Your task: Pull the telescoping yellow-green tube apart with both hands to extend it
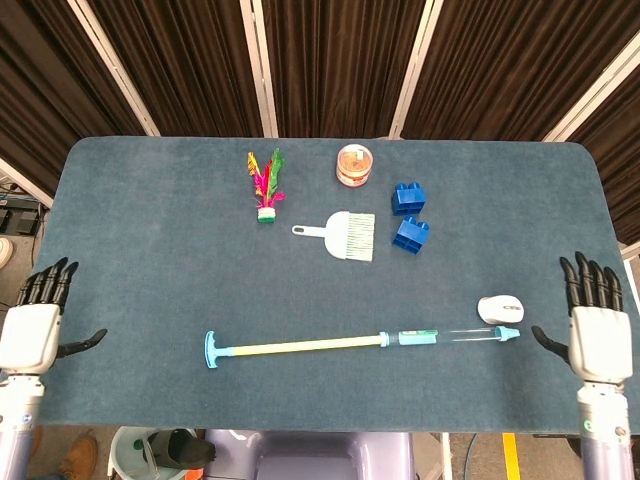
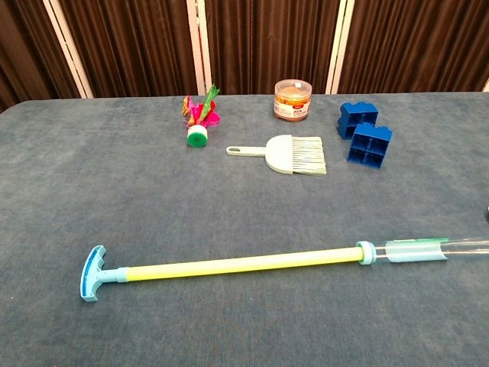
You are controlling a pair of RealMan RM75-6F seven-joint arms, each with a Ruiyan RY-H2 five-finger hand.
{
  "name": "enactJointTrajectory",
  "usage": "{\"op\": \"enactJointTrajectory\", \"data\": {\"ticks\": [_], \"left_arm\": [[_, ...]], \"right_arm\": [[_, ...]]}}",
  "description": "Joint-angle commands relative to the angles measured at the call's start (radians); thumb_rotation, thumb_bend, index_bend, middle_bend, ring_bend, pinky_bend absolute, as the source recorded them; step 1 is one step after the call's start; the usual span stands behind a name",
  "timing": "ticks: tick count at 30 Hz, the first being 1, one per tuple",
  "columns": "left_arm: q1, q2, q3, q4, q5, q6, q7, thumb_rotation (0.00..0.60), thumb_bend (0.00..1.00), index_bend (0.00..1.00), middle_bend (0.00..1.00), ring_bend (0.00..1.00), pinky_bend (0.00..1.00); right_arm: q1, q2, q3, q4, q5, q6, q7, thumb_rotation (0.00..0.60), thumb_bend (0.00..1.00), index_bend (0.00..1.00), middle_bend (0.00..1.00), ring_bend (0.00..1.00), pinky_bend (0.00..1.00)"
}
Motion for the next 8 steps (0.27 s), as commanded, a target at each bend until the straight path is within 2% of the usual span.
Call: {"op": "enactJointTrajectory", "data": {"ticks": [1,5,8], "left_arm": [[0.012,0.014,-0.001,-0.026,0.045,-0.010,-0.064,0.600,0.07,0.00,0.00,0.02,0.10],[0.026,-0.001,0.010,0.034,0.165,0.069,-0.149,0.600,0.07,0.00,0.00,0.01,0.10],[0.044,0.001,0.014,0.056,0.192,0.106,-0.164,0.600,0.07,0.00,0.00,0.01,0.10]], "right_arm": [[-0.040,0.057,-0.051,0.023,-0.025,-0.076,0.157,0.600,0.04,0.00,0.00,0.00,0.05],[-0.039,0.123,-0.080,-0.058,-0.003,-0.144,0.060,0.600,0.06,0.00,0.00,0.00,0.05],[-0.046,0.144,-0.078,-0.101,0.055,-0.164,-0.046,0.600,0.06,0.00,0.00,0.00,0.06]]}}
